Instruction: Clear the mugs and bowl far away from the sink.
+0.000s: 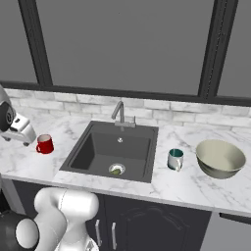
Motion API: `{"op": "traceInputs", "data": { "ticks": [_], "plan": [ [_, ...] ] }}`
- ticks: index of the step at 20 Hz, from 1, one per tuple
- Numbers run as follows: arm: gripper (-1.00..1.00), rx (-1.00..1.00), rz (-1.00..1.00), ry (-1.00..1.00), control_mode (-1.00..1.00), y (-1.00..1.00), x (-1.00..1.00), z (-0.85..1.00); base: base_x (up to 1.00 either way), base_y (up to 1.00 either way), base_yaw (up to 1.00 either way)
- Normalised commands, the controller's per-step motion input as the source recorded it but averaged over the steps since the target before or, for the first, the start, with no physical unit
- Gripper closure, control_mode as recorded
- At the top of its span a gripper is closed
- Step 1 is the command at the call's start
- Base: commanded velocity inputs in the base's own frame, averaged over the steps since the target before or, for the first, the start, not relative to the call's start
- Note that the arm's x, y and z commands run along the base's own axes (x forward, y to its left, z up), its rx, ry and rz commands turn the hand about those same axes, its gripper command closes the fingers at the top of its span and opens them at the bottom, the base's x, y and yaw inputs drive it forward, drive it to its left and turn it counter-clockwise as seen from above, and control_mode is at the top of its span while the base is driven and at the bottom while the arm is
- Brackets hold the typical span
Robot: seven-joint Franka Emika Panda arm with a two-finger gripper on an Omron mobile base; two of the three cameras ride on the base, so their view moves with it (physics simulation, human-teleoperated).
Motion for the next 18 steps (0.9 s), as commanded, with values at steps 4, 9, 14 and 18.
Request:
{"op": "traceInputs", "data": {
  "ticks": [4,9,14,18],
  "plan": [
    [-1.0,-0.01,0.0,0.01,-1.0,0.18,0.08,-0.21,0.0,0.0,0.0],
    [-1.0,0.0,0.0,0.0,-1.0,0.01,0.09,-0.16,0.0,0.0,0.0],
    [-1.0,0.0,0.0,0.0,-1.0,0.0,0.29,-0.17,0.0,0.0,0.0],
    [-1.0,0.0,0.0,0.0,-1.0,0.0,0.3,-0.16,0.0,0.0,0.0]
  ]
}}
